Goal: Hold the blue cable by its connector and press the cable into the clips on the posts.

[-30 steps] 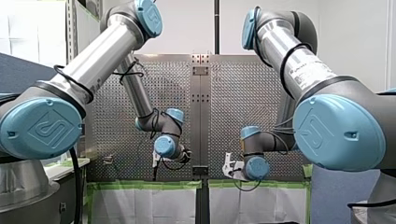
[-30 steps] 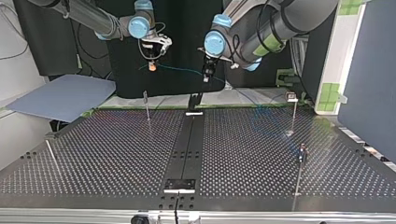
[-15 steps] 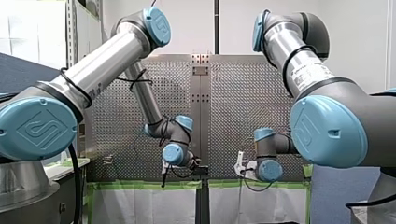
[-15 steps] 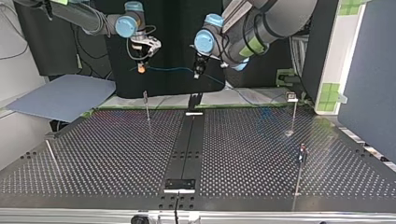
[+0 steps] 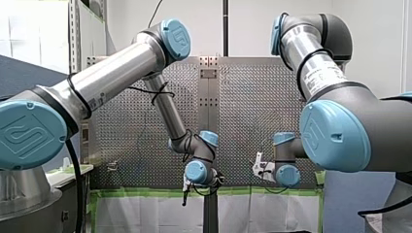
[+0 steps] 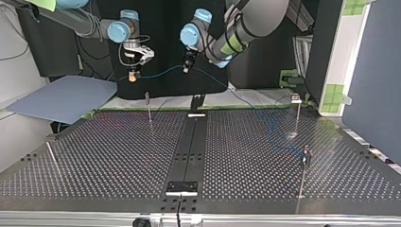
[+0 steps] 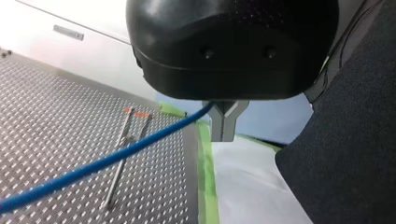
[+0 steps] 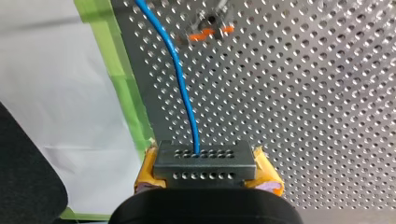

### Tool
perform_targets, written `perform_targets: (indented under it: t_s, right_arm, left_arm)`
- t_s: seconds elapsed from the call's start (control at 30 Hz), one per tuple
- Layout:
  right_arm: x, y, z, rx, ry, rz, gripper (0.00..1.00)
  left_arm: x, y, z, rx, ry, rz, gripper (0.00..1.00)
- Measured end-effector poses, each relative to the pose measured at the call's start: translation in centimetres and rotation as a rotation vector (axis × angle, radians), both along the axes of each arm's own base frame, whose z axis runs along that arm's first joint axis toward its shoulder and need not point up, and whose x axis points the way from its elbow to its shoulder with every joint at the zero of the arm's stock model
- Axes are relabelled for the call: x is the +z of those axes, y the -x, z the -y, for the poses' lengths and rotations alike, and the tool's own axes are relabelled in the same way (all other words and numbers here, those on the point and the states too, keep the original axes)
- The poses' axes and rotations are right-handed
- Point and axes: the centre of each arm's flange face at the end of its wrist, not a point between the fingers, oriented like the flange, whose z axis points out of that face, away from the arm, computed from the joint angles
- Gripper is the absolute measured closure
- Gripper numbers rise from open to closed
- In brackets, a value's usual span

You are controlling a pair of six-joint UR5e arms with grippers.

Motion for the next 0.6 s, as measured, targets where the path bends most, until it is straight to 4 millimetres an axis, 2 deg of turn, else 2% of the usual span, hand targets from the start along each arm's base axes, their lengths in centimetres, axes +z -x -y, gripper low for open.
perform_targets:
  t_s: [0.2, 0.6]
  right_arm:
    - [0.1, 0.9, 1.1, -0.014, 0.016, -0.017, 1.0]
    - [0.0, 2.6, 2.4, -0.029, 0.021, -0.022, 1.0]
  left_arm:
    - [-0.7, -0.2, 2.0, 0.005, 0.021, 0.026, 1.0]
    - [1.8, -3.0, 5.1, 0.033, 0.092, 0.087, 1.0]
